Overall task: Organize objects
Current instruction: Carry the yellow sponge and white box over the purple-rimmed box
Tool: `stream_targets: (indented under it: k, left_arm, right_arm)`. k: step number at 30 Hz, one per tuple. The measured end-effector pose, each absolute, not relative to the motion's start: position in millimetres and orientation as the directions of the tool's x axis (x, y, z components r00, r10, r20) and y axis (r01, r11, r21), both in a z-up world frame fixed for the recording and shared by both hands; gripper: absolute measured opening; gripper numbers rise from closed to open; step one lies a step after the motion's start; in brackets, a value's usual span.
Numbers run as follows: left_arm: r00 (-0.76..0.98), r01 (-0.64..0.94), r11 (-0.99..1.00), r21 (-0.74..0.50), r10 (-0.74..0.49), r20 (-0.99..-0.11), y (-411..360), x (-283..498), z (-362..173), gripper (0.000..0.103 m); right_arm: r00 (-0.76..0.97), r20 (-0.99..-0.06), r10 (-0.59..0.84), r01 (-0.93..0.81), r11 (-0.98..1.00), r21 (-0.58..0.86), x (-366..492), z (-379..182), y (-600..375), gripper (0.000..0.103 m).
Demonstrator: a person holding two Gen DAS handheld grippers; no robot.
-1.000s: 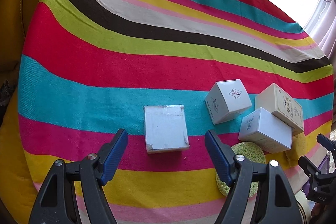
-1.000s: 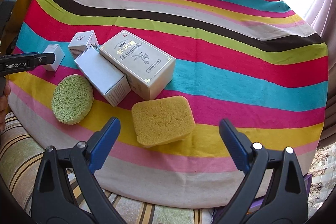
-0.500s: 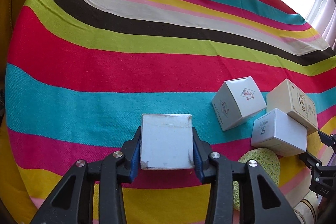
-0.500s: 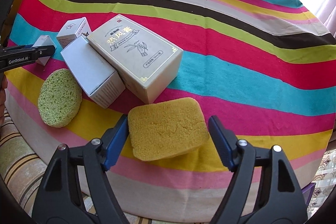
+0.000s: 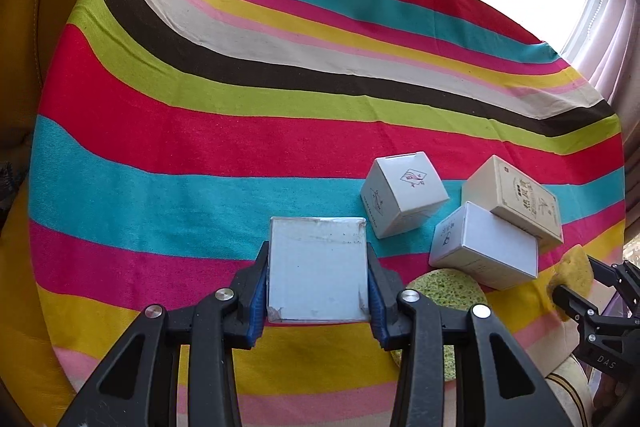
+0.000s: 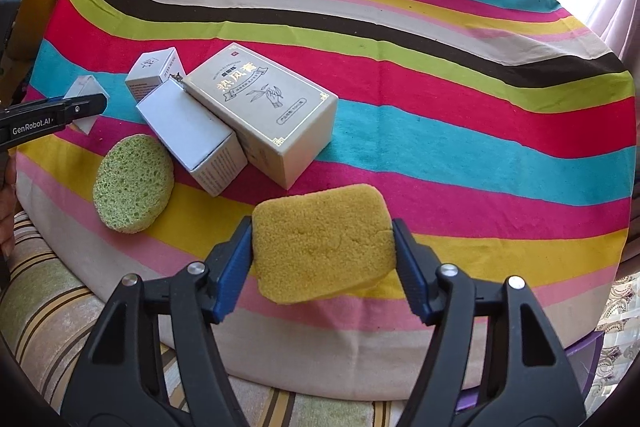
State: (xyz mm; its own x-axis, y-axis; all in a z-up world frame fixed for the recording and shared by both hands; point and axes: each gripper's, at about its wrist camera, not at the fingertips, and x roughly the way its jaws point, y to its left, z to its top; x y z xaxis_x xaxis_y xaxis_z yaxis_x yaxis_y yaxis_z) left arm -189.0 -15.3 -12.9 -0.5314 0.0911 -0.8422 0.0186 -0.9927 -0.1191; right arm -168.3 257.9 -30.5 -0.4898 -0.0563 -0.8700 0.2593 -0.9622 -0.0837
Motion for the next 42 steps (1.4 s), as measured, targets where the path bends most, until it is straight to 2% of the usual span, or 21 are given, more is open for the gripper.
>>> stream_targets:
  k: [12, 42]
  left_arm:
    - [-0.571, -0.055, -0.987, -0.150, 0.155, -0.806, 17, -153, 15, 0.042]
    - [-0.548, -0.298, -0.937, -0.180, 0.322, -0.772, 131, -84, 45, 0.042]
  right_arm:
    - [-0.524, -0.850, -0.058, 0.209, -0.976, -0.063, -136, -11, 268, 0.069]
    - [-0.592, -0.806, 0.016, 0.053, -0.997, -0.059, -54, 24, 339, 0.069]
